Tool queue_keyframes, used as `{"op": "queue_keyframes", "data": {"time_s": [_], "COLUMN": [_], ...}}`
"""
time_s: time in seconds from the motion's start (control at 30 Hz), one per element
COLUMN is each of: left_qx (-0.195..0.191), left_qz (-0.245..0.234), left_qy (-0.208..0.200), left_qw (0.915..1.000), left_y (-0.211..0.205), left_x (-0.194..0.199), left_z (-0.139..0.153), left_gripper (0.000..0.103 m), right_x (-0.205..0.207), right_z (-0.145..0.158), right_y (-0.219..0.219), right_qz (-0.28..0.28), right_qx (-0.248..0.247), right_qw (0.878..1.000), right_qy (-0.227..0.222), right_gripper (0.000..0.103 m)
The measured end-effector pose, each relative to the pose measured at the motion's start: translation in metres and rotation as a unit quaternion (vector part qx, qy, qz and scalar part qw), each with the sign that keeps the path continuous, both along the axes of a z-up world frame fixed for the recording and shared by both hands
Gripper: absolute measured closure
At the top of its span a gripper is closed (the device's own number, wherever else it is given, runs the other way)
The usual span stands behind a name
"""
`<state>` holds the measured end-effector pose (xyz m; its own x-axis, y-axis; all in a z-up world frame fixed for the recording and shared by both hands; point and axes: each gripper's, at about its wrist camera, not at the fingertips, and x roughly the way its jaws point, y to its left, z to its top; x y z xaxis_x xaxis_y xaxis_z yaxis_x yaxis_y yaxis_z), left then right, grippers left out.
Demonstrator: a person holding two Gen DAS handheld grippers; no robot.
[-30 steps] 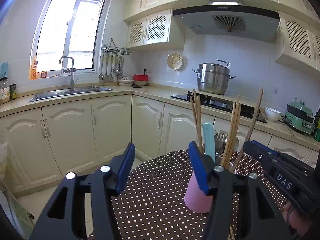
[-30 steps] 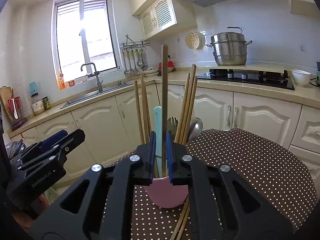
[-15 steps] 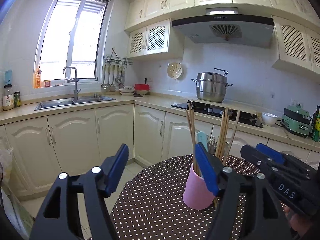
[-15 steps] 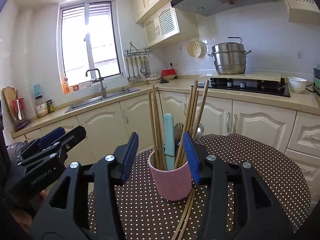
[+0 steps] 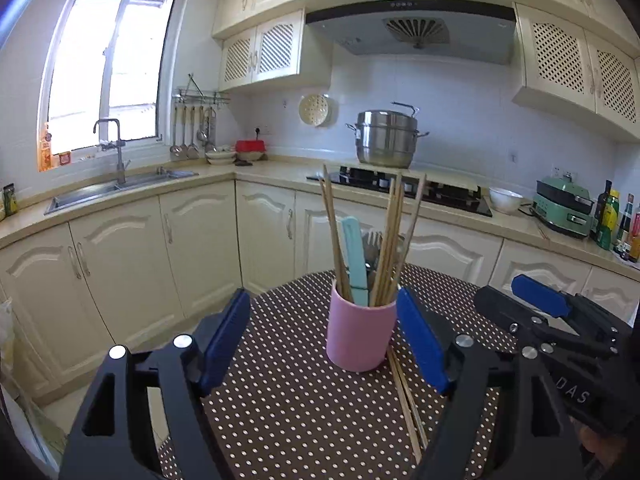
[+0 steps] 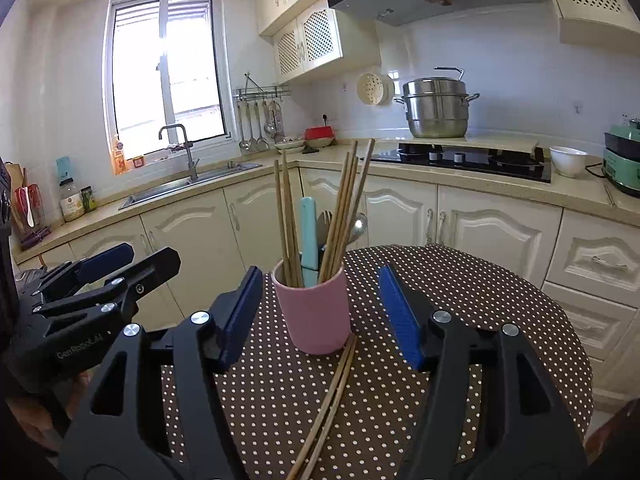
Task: Organize utensils
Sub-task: 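Move both open tools back down to the chopstick pile, then grasp a wooden chopstick from the pile with the left tool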
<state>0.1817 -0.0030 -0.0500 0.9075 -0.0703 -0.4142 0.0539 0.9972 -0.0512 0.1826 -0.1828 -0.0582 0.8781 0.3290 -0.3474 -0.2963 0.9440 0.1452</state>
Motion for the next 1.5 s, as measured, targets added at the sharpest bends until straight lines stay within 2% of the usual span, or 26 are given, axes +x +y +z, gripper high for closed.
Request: {"op": "queue_keyframes", "data": {"time_s": [0.13,0.2,0.33,0.47,0.6,0.7,0.93,1.07,1.2,1.3,1.5], "left_qx": [-0.020,-0.024,-0.032,-0.024,-0.025,-0.014,0.025,0.043,0.058,0.092,0.104], "left_qz": [-0.035,-0.043,-0.059,-0.063,-0.062,-0.058,-0.058,-0.057,-0.063,-0.063,-0.060], "left_qy": [0.076,0.119,0.185,0.245,0.283,0.298,0.310,0.299,0.304,0.306,0.309], "left_qw": [0.9963,0.9917,0.9805,0.9672,0.9567,0.9528,0.9485,0.9516,0.9488,0.9455,0.9435], "left_y": [-0.009,-0.014,-0.025,-0.034,-0.038,-0.042,-0.058,-0.070,-0.079,-0.090,-0.103], "left_x": [0.014,0.020,0.031,0.043,0.052,0.056,0.068,0.075,0.082,0.087,0.111], "left_z": [-0.021,-0.035,-0.062,-0.092,-0.115,-0.128,-0.153,-0.153,-0.154,-0.158,-0.157], "left_gripper": [0.029,0.029,0.029,0.029,0.029,0.029,0.029,0.029,0.028,0.028,0.028], "right_x": [-0.002,-0.002,-0.002,-0.001,0.002,0.005,0.004,0.005,0.006,0.007,0.007], "right_z": [-0.021,-0.031,-0.055,-0.071,-0.083,-0.091,-0.094,-0.094,-0.096,-0.097,-0.097], "right_y": [-0.013,-0.018,-0.028,-0.035,-0.044,-0.048,-0.056,-0.058,-0.059,-0.061,-0.060], "right_qz": [-0.017,-0.027,-0.040,-0.052,-0.064,-0.067,-0.082,-0.084,-0.084,-0.084,-0.086], "right_qx": [-0.003,-0.010,-0.019,-0.018,-0.014,-0.006,0.011,0.015,0.017,0.021,0.021], "right_qw": [0.999,0.999,0.996,0.994,0.992,0.990,0.988,0.988,0.987,0.987,0.986], "right_qy": [0.031,0.045,0.074,0.095,0.109,0.126,0.131,0.131,0.136,0.138,0.140], "right_gripper": [0.036,0.035,0.034,0.034,0.032,0.032,0.032,0.032,0.032,0.032,0.032]}}
